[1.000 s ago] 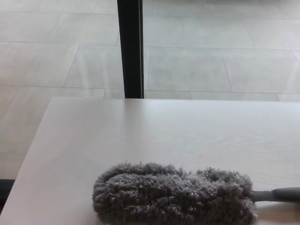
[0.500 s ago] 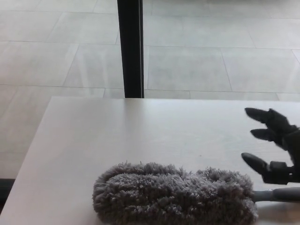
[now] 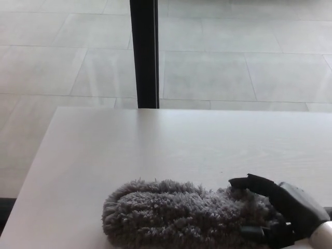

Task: The robot uses its right hand to pick up the duster kept in the middle of the desk and use it to wipe the desk by swiping its surface twice

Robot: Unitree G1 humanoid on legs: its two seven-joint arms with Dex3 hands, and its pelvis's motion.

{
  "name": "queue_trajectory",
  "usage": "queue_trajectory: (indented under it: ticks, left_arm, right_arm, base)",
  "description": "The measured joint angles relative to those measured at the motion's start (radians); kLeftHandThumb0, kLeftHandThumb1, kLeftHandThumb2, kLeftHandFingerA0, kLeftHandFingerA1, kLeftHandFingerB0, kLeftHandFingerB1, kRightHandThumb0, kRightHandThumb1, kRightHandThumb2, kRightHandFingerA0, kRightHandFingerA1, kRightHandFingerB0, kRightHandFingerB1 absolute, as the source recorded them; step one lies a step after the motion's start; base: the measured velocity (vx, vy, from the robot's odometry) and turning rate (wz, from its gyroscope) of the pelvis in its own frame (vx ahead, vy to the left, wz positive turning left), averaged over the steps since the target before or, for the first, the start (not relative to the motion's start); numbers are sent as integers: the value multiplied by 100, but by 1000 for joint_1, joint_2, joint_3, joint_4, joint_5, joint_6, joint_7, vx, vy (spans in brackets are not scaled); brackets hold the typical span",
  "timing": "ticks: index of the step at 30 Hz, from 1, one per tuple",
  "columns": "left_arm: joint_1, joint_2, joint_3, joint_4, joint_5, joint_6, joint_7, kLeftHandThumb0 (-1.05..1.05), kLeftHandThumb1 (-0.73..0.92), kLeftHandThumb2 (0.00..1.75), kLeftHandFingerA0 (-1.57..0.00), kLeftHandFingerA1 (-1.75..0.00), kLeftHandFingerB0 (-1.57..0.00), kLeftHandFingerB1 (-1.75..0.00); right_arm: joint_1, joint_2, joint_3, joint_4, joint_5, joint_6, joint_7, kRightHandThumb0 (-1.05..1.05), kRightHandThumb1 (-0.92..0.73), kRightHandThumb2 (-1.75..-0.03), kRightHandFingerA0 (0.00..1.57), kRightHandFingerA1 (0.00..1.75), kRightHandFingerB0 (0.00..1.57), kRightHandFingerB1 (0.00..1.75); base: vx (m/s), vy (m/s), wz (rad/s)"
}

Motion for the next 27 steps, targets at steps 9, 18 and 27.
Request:
queue_trajectory:
  ticks: [9,18,27]
  left_arm:
    - [-3,1,-2,0,0,0,0,-53,62,59,-68,-59,-60,-48]
    - [-6,2,-3,0,1,0,-1,-52,61,59,-70,-60,-59,-48]
    - [-13,2,-4,0,1,0,-1,-51,63,59,-71,-61,-63,-48]
  right_arm:
    - [-62,-32,113,92,-107,-62,-85,-60,-68,-61,30,73,18,37]
    - [-117,-25,224,167,-217,-86,-265,-39,-77,-63,71,149,41,53]
    - [-134,25,299,226,-290,-87,-457,-42,-70,-65,67,155,76,79]
  base:
    - [0,0,0]
    - [0,0,0]
    - [0,0,0]
